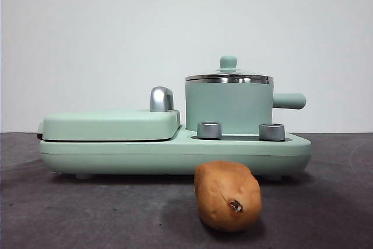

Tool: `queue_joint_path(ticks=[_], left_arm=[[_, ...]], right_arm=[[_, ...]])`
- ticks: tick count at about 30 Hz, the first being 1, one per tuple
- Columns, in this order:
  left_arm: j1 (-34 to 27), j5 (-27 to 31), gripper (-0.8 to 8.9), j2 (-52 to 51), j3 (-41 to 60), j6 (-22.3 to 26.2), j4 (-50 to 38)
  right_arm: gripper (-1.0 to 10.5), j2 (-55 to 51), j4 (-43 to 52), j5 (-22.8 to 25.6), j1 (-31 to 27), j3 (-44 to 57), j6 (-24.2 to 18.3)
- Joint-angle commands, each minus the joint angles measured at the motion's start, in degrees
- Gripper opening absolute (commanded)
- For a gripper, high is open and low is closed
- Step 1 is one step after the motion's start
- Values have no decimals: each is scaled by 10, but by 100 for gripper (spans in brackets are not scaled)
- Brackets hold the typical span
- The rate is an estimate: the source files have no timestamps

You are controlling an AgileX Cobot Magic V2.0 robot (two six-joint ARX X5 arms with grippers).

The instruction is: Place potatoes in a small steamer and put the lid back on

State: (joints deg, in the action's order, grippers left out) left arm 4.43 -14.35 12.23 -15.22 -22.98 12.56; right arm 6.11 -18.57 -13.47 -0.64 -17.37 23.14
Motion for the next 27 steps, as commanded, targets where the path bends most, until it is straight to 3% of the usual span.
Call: queue_joint_path(ticks=[1,7,15,20,25,27], left_arm=[[6,-37,9,50,-47,-2,5],[27,-97,9,167,-158,11,29],[54,-153,9,322,-311,99,115],[63,-219,16,390,-370,129,143],[71,-259,47,432,-398,129,147],[77,-262,115,441,-400,130,147]], right_arm=[[11,35,-16,-31,2,-49,11],[11,125,-63,-133,2,-145,-6],[11,261,-133,-271,2,-257,-71],[12,311,-159,-287,2,-308,-115],[12,336,-158,-288,2,-329,-127],[18,339,-158,-287,1,-330,-132]])
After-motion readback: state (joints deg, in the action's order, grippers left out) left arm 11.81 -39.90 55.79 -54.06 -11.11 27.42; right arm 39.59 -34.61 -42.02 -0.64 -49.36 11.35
